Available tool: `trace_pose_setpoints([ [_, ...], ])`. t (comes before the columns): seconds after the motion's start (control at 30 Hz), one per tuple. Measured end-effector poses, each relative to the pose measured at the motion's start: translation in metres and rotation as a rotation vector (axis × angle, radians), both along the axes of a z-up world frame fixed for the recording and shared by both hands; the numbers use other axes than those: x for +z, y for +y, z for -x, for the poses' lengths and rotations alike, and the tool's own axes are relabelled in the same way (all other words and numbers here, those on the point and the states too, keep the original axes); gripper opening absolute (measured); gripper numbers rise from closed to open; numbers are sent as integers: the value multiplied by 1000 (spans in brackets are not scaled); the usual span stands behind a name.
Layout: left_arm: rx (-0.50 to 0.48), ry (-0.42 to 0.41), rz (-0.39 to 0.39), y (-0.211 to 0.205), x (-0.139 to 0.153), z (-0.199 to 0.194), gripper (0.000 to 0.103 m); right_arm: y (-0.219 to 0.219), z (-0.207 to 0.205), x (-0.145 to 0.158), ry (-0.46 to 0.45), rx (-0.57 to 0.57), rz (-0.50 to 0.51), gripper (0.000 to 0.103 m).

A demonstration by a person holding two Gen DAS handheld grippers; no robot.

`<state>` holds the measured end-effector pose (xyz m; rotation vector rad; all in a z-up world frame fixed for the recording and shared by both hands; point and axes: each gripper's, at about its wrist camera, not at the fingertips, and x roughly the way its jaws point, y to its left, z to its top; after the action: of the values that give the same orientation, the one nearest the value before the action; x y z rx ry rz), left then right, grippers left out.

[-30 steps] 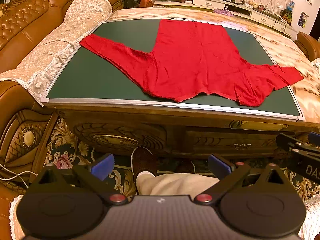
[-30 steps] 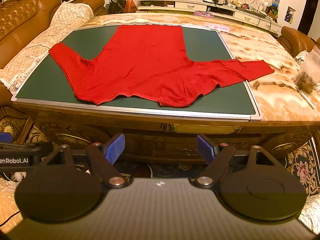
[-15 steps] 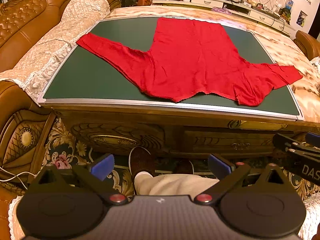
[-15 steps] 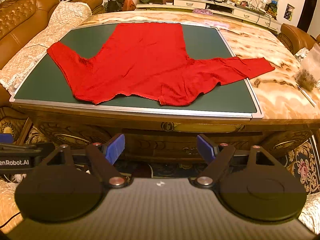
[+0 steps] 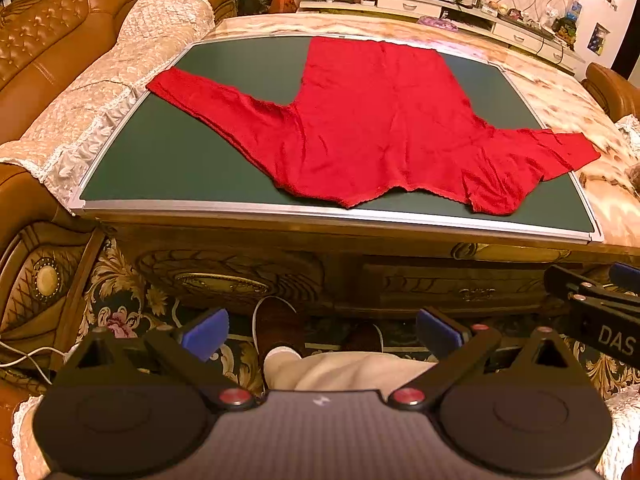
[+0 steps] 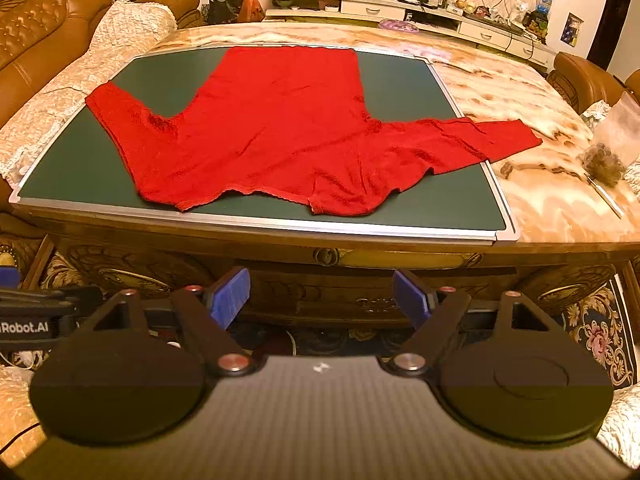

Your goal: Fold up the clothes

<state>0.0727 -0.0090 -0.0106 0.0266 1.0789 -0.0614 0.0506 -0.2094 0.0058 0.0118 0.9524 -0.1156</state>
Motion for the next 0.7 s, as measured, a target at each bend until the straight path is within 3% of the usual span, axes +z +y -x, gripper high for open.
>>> trace_pose_setpoints([
  [0.7, -3, 2, -1, 8, -16, -28, 103, 5, -28, -9, 8, -23, -3, 87],
])
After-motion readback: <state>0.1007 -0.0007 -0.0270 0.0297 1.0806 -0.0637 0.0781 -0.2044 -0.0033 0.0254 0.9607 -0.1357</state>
